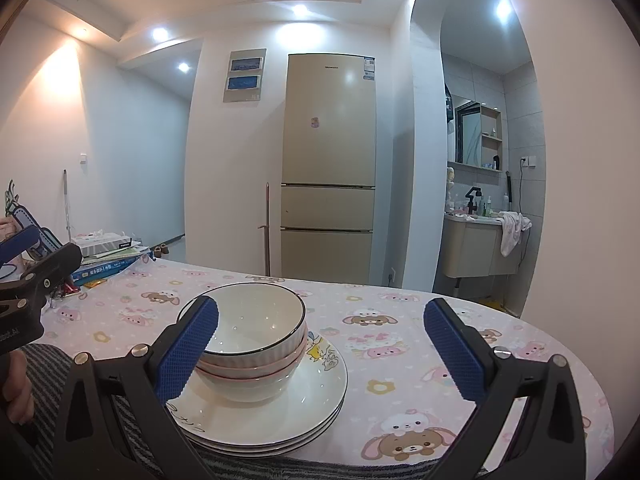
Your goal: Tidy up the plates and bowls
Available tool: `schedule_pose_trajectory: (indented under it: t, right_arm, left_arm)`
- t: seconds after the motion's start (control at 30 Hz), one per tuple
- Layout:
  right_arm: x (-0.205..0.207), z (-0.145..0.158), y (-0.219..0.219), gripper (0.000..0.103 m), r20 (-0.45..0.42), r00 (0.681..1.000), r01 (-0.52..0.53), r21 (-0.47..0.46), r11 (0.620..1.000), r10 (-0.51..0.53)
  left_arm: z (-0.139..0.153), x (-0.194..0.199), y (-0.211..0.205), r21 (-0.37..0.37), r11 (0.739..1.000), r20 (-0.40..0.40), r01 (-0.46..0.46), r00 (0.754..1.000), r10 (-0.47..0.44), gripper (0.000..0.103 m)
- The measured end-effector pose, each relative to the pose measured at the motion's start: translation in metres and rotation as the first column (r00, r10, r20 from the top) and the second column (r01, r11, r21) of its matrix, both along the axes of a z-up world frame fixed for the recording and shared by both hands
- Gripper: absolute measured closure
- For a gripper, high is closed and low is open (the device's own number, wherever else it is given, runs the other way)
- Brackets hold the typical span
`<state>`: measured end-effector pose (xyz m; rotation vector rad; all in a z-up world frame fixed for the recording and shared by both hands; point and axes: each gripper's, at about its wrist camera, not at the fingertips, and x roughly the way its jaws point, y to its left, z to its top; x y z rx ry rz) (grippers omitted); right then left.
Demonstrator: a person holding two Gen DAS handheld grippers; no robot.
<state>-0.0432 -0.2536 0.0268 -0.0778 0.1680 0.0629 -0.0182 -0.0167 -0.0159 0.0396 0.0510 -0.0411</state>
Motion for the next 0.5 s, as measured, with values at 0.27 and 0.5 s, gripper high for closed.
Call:
schedule_pose_trajectory:
  t: [0.27, 0.5]
  right_arm:
    - [-0.0006, 0.0003, -0.0013, 0.0, 0.004, 1.0, 0.0, -0.001, 1.0, 0.0]
    - [-0.0003, -0.0001, -0.0012, 0.0, 0.003, 1.0, 0.0, -0.001, 1.0, 0.0]
  left_arm:
    - [0.0006, 0.0028, 0.0014, -0.006, 1.0, -0.012, -0.002, 1.0, 0.002, 0.0]
    - [0.0006, 0.0026, 0.0018, -0.01, 1.0, -0.014, -0.002, 1.0, 0.002, 0.0]
